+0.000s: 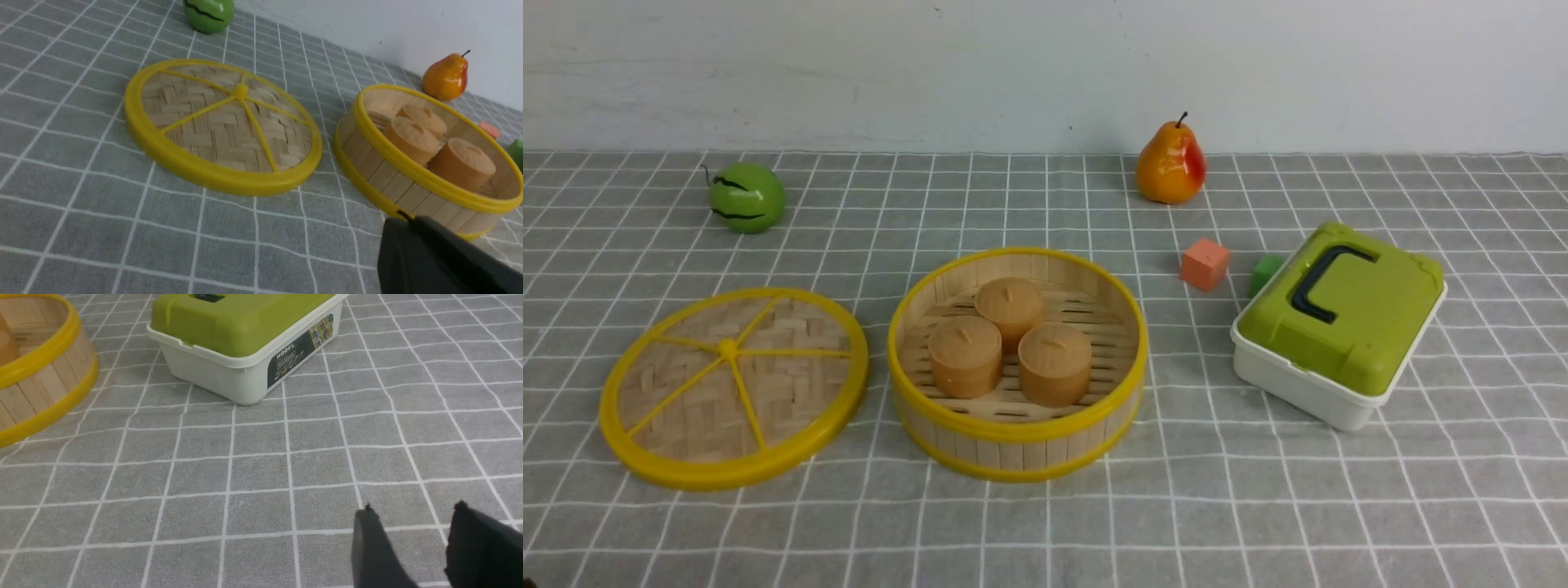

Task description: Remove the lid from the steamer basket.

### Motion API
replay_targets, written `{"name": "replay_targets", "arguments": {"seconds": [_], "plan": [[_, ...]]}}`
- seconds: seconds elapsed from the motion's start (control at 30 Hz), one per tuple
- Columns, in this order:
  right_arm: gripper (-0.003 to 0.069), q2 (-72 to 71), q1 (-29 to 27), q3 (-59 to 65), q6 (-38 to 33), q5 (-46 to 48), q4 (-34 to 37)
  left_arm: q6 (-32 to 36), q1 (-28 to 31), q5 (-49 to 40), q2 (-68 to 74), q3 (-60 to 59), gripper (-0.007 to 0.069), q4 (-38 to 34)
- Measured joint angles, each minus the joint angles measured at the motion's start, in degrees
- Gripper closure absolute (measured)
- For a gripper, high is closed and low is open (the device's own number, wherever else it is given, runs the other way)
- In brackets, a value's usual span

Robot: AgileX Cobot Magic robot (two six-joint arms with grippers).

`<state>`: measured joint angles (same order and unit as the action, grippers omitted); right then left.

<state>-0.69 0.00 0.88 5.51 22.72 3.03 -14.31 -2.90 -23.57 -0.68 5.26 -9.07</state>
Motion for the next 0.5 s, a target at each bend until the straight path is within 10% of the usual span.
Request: {"name": "replay_targets", "arguments": {"seconds": [0.5], "plan": [[0.0418, 0.00, 0.00, 0.00, 0.00, 0.00, 0.00, 0.70, 0.00, 1.54, 0.00, -6.93, 0.0637, 9.07]]}}
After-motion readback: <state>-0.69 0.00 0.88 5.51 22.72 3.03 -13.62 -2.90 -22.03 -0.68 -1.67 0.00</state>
